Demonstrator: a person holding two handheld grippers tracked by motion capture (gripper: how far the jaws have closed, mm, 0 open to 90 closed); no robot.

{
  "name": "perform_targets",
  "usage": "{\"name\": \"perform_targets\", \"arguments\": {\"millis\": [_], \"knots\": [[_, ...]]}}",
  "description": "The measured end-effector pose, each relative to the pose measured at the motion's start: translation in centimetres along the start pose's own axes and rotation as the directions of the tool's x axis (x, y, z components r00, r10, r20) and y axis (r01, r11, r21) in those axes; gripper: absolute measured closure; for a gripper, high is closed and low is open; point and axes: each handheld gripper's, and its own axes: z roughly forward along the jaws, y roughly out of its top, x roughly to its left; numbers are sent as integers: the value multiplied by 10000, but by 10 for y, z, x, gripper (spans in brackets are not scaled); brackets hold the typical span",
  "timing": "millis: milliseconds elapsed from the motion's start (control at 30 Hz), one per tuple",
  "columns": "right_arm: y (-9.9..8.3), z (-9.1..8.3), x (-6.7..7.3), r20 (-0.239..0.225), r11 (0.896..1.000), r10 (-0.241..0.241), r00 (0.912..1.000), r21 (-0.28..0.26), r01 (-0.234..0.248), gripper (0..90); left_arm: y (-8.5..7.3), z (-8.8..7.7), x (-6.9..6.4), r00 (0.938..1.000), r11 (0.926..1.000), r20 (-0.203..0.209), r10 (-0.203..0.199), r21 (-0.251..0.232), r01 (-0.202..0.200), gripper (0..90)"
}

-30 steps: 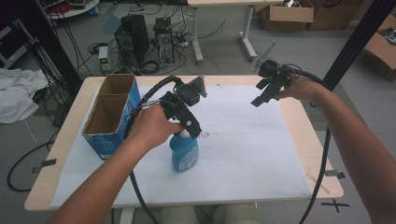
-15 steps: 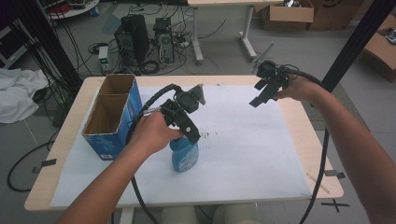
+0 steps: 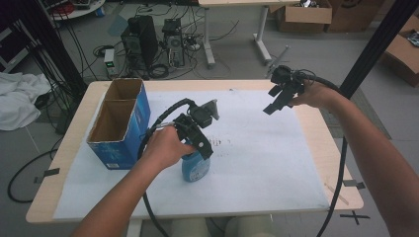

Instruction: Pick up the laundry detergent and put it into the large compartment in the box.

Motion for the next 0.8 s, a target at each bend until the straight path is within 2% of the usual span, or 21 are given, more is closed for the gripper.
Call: {"name": "perform_targets", "arguments": {"millis": [300,633,800], "knots": [[0,1,0,-25,10000,-2,10000,25,2,166,-1,15,3,10000,9999,70,-61,129,60,174],[-1,2,-1,-32,10000,18,10000,-25,-18,166,0,21,5,10000,9997,-43,21,225,-20,179],[0,2,0,-65,10000,29,10000,4,-29,166,1,22,4,10000,9998,34,31,191,-32,194]]}}
